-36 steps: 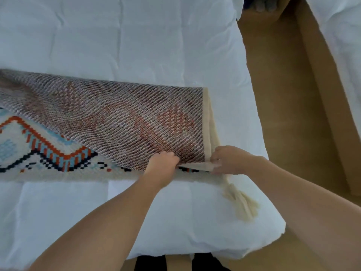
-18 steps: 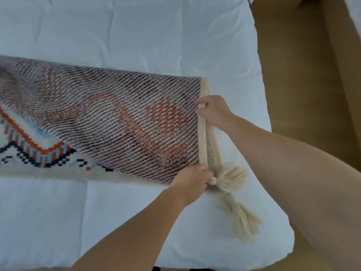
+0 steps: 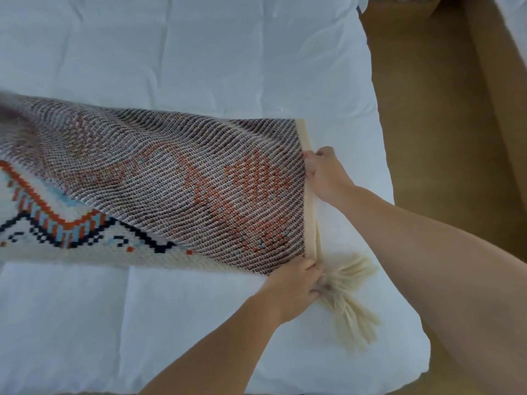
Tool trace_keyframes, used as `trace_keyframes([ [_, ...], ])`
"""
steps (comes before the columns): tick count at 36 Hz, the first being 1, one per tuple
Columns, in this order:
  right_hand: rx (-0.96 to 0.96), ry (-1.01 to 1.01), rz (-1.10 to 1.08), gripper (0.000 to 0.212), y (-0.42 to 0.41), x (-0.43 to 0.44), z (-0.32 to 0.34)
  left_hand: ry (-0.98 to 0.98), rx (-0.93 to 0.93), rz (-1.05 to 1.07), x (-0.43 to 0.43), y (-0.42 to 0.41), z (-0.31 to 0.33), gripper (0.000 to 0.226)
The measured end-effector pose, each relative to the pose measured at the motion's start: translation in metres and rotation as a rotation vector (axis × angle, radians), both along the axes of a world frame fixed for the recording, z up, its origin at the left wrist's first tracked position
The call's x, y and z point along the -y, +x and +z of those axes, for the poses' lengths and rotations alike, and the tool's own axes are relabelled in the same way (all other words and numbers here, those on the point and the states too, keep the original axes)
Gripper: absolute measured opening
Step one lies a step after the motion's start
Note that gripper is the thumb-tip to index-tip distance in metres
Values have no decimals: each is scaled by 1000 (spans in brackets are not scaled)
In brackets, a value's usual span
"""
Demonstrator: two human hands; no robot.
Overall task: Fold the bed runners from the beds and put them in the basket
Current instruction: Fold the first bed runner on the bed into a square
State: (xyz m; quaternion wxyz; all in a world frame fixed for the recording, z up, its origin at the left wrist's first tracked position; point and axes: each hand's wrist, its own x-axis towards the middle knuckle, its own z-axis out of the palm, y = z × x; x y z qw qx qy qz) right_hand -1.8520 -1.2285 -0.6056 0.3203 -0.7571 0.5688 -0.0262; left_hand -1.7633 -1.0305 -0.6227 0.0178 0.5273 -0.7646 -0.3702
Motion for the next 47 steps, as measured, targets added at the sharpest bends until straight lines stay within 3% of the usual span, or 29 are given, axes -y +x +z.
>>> trace_keyframes([
  [4, -262, -283, 140, 53, 3, -8, -4, -199, 108, -164, -12, 12, 0, 61],
  [8, -380, -211, 454, 71, 11, -25, -8, -157, 172, -140, -17, 24, -1, 61],
  [11, -442, -137, 529, 80, 20, -47, -13, -135, 216, -92, -21, 36, 3, 60],
  [23, -458, -107, 569, 77, 91, -111, -4, -64, 378, 127, -57, 156, 25, 55],
  [40, -404, -145, 559, 65, 371, -212, 38, -81, 424, 332, -165, 467, 77, 56],
  [47, -332, -157, 527, 56, 439, -229, 76, -73, 450, 419, -177, 548, 109, 53],
])
